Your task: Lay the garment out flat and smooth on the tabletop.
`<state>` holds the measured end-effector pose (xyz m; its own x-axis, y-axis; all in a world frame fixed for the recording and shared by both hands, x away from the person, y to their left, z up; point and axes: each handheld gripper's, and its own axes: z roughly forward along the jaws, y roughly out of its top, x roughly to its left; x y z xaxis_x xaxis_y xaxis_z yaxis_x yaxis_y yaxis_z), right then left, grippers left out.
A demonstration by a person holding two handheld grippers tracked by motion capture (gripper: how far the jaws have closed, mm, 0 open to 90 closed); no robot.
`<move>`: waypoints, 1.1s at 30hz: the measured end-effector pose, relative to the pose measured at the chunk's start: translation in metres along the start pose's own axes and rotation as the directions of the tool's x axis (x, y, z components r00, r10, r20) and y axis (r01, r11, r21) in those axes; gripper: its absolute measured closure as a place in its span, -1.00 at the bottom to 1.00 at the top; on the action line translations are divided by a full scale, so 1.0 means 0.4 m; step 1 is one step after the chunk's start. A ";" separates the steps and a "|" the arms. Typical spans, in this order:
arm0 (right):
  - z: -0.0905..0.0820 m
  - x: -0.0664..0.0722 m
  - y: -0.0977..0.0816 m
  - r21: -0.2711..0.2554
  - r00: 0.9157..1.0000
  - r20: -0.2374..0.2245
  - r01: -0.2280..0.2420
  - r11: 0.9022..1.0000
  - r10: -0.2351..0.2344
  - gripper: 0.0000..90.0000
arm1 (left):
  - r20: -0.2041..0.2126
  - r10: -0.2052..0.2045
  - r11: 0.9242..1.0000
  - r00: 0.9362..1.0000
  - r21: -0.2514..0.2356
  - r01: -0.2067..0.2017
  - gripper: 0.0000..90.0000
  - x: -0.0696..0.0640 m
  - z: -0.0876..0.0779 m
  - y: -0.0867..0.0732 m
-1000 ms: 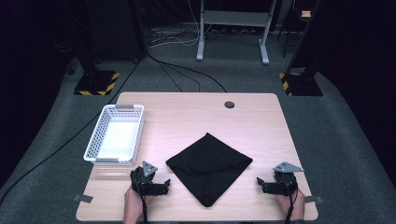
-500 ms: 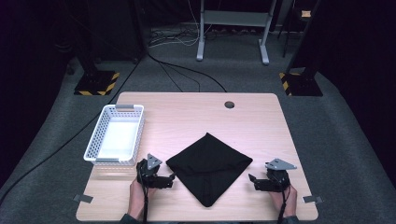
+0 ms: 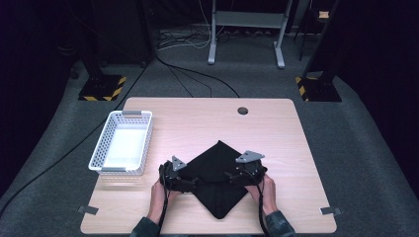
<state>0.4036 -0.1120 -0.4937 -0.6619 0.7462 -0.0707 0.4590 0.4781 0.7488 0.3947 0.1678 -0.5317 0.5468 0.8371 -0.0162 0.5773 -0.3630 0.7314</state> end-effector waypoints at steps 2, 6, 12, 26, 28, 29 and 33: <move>0.038 0.008 0.008 0.041 1.000 -0.024 -0.007 0.999 0.008 -0.73 | 0.005 -0.004 1.000 1.000 0.004 0.004 -1.00 0.003 0.000 0.000; 0.079 0.020 -0.003 0.074 0.997 -0.054 -0.047 0.996 0.051 -0.73 | 0.013 -0.008 1.000 1.000 0.012 0.008 -1.00 0.003 -0.001 -0.003; 0.078 0.013 -0.024 0.048 0.992 -0.080 -0.091 0.995 0.094 -0.73 | 0.009 -0.008 1.000 1.000 0.011 0.008 -0.99 -0.001 -0.004 -0.006; 0.033 0.059 -0.074 0.006 0.993 -0.057 -0.107 0.994 0.107 -0.72 | 0.015 -0.003 1.000 1.000 0.012 0.002 -0.99 -0.032 -0.033 -0.035; 0.029 0.060 -0.074 0.014 0.993 -0.059 -0.106 0.994 0.107 -0.72 | 0.016 -0.002 1.000 1.000 0.011 0.002 -0.99 -0.033 -0.034 -0.036; 0.026 0.060 -0.068 0.028 0.993 -0.063 -0.099 0.995 0.101 -0.72 | 0.017 -0.003 1.000 1.000 0.011 0.002 -0.99 -0.033 -0.034 -0.036; 0.019 0.065 -0.050 0.045 0.994 -0.070 -0.080 0.996 0.083 -0.68 | 0.016 -0.003 1.000 1.000 0.011 0.003 -0.99 -0.033 -0.034 -0.036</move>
<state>0.3817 -0.0988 -0.5154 -0.6616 0.7488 0.0382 0.5364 0.4371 0.7220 0.3712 0.1675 -0.5328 0.5547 0.8315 -0.0299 0.5855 -0.3645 0.7241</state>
